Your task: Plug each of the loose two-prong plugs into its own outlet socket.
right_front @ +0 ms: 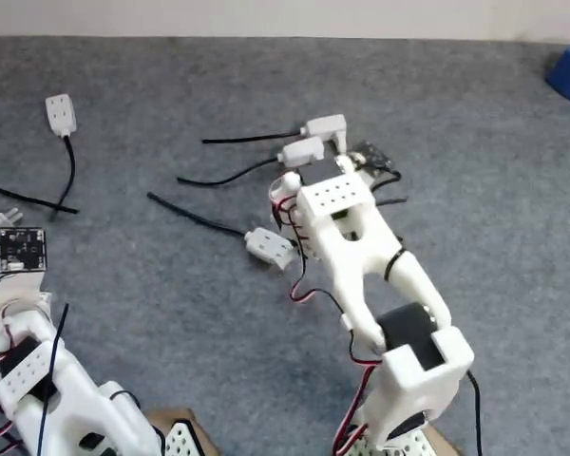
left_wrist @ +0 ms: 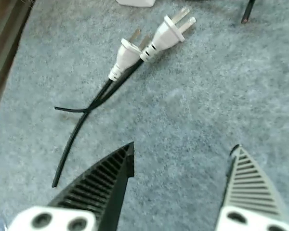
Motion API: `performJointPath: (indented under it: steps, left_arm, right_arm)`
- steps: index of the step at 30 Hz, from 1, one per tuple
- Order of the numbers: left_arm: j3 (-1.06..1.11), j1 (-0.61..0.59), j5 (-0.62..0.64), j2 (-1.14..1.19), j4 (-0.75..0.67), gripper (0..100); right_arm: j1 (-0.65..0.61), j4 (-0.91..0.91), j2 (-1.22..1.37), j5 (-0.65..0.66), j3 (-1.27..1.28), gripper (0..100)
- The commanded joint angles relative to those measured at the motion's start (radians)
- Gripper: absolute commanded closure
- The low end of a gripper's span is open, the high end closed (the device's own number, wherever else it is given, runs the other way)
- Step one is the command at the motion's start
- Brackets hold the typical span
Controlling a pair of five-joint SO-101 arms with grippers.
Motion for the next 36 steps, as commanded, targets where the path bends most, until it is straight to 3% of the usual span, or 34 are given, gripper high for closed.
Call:
performJointPath:
  steps: [1,6,12,20,26,32,36]
  left_arm:
    - [-0.007,0.010,-0.005,-0.002,-0.018,70]
    - [-0.064,0.079,0.003,-0.001,0.064,70]
    - [-0.317,0.338,0.098,-0.001,0.594,70]
    - [-0.619,0.753,0.213,-0.002,0.985,70]
    - [-0.868,0.869,0.256,-0.007,1.152,70]
    - [-1.029,0.977,0.322,-0.018,1.237,70]
    - [-1.006,1.059,0.437,-0.134,1.232,70]
  right_arm:
    - [0.013,0.087,-0.024,-0.009,-0.119,99.1]
    - [0.053,0.150,-0.071,0.064,-0.208,99.1]
    - [0.079,0.116,-0.087,0.269,-0.140,99.1]
    - [0.022,-0.108,-0.136,0.563,-0.163,99.1]
    - [0.024,-0.151,-0.240,0.798,-0.302,99.1]
    - [0.015,-0.151,-0.208,1.083,-0.252,99.1]
    - [0.038,-0.151,-0.205,0.787,-0.254,99.1]
